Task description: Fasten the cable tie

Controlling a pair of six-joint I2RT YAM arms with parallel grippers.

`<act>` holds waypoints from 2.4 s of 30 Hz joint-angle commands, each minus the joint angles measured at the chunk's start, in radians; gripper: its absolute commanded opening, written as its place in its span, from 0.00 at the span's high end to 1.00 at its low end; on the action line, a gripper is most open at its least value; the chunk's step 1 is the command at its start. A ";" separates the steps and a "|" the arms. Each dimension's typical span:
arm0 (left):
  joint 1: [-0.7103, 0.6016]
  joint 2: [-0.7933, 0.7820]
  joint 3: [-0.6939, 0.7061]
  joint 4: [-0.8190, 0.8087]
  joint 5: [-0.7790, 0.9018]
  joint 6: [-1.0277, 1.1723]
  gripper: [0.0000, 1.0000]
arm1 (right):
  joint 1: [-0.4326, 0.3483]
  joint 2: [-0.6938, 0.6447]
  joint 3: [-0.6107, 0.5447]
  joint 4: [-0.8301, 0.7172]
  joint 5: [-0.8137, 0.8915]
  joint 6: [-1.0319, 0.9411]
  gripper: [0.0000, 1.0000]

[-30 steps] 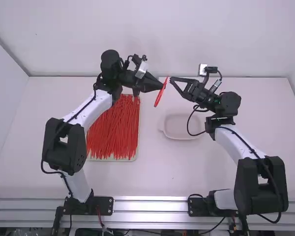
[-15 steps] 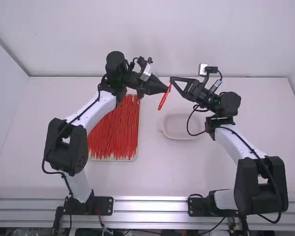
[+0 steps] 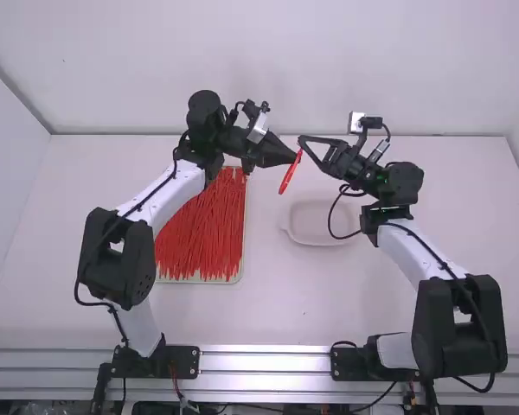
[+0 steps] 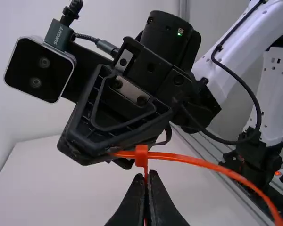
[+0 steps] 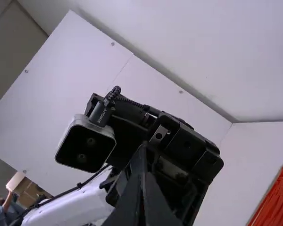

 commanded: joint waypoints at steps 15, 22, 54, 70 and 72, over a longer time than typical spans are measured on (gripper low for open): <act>-0.010 -0.010 -0.001 -0.289 0.021 0.190 0.98 | -0.044 0.001 0.018 0.070 -0.090 0.000 1.00; -0.014 -0.010 -0.001 -0.534 0.021 0.383 0.98 | -0.051 0.001 0.018 0.134 -0.089 0.043 1.00; -0.014 -0.010 -0.001 -1.449 -0.018 1.184 0.98 | -0.284 0.001 0.029 0.395 -0.060 0.289 1.00; 0.001 -0.010 -0.001 -1.493 -0.045 1.240 0.98 | -0.274 0.001 0.063 0.391 -0.121 0.307 0.65; 0.010 -0.010 -0.001 -1.494 -0.043 1.240 0.98 | -0.278 0.001 0.063 0.391 -0.166 0.307 0.49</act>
